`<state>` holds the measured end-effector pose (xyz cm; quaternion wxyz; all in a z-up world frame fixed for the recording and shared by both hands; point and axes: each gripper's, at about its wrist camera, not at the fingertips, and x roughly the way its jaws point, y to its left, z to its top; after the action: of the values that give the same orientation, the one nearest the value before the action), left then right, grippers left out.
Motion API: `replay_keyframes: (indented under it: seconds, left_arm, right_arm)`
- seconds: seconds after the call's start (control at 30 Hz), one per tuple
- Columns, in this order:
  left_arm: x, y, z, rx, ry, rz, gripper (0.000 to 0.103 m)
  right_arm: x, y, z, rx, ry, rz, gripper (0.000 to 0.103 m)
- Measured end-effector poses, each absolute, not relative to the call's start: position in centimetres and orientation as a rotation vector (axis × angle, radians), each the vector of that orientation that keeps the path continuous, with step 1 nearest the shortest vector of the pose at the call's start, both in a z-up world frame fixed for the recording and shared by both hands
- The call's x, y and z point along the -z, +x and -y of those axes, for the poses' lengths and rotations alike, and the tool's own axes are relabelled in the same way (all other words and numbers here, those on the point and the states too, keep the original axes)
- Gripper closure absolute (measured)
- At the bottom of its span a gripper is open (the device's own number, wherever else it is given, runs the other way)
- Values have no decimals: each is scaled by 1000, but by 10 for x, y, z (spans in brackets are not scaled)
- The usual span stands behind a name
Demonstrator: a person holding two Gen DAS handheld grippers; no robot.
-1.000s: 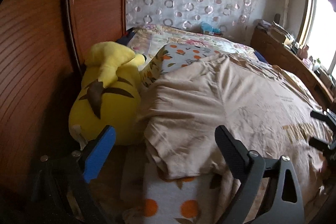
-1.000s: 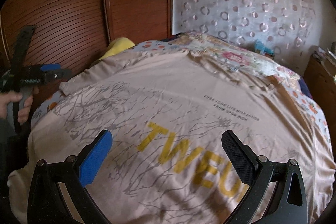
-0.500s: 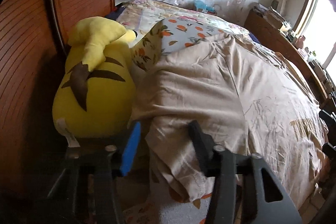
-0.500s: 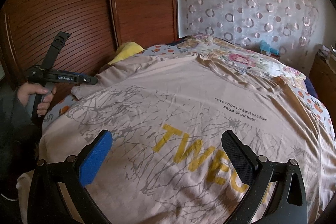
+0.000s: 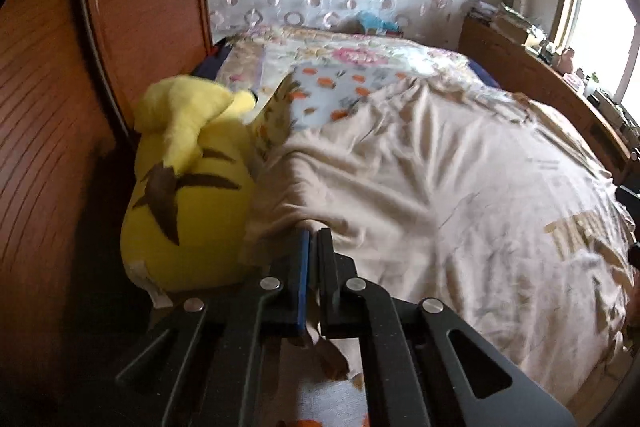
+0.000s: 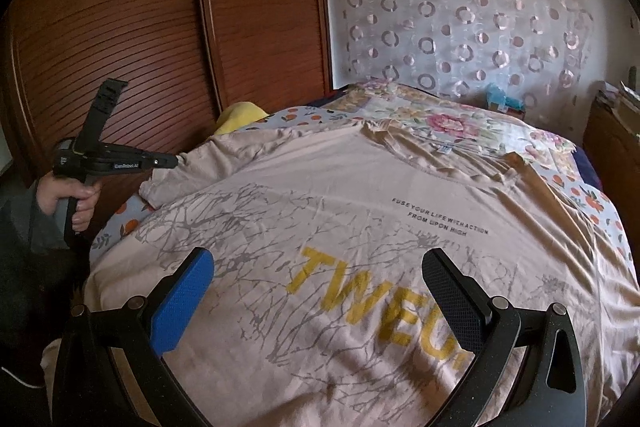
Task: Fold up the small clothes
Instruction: 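Grasp the shirt's side edge with the left tool and lift it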
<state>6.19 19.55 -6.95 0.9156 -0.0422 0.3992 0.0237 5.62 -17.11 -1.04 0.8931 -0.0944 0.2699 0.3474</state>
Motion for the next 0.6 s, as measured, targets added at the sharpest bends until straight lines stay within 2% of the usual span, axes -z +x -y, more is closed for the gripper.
replay_keyframes:
  seconds: [0.6]
  left_arm:
    - [-8,80,-78,211,56,-685,99]
  right_arm:
    - [16,60,182,-629,-113,-554,0]
